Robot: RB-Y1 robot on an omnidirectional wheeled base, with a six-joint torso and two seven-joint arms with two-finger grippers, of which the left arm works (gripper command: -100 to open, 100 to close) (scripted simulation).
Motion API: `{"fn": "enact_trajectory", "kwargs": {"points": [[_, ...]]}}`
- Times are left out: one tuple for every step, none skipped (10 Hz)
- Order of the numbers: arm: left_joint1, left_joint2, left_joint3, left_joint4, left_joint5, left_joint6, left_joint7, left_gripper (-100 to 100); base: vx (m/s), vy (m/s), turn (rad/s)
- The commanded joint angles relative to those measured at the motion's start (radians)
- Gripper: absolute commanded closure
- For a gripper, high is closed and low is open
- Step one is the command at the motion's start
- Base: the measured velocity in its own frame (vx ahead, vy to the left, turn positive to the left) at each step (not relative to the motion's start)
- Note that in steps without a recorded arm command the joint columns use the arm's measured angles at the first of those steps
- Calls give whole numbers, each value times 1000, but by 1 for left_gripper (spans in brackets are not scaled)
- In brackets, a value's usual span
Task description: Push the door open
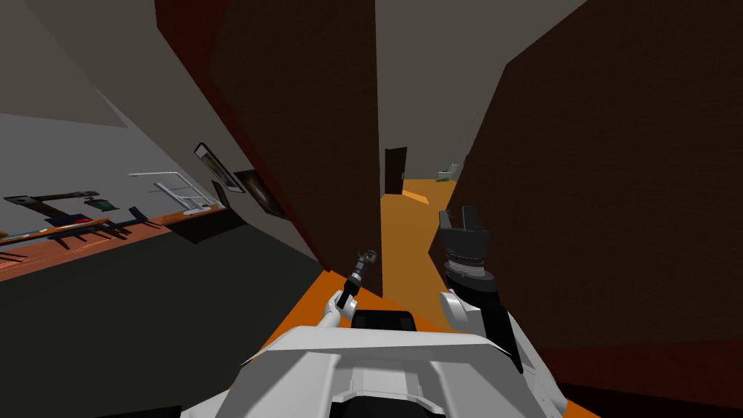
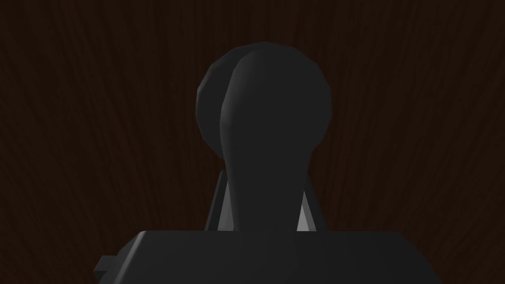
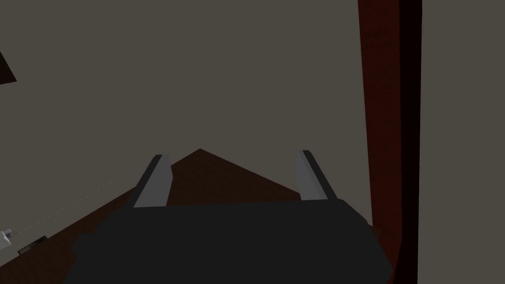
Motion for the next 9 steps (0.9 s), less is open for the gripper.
{"fn": "enact_trajectory", "kwargs": {"points": [[5, 0, -1, 2, 0, -2, 0, 100, 0, 0, 0], [0, 9, 14, 1, 7, 1, -6, 100, 78, -55, 21], [0, 11, 18, 2, 9, 1, -8, 100, 131, -73, 38], [0, 16, 27, 3, 13, 2, -11, 100, 154, -111, 36], [-1, 20, 36, 3, 18, 2, -16, 100, 152, -135, 40], [-1, 20, 36, 3, 18, 2, -16, 100, 113, -69, 21], [-1, 27, 53, 5, 26, 3, -23, 100, 152, -81, 28], [-1, 27, 53, 5, 26, 3, -23, 100, 134, -81, 34], [-2, 32, 71, 7, 35, 4, -31, 100, 139, -96, 28]]}}
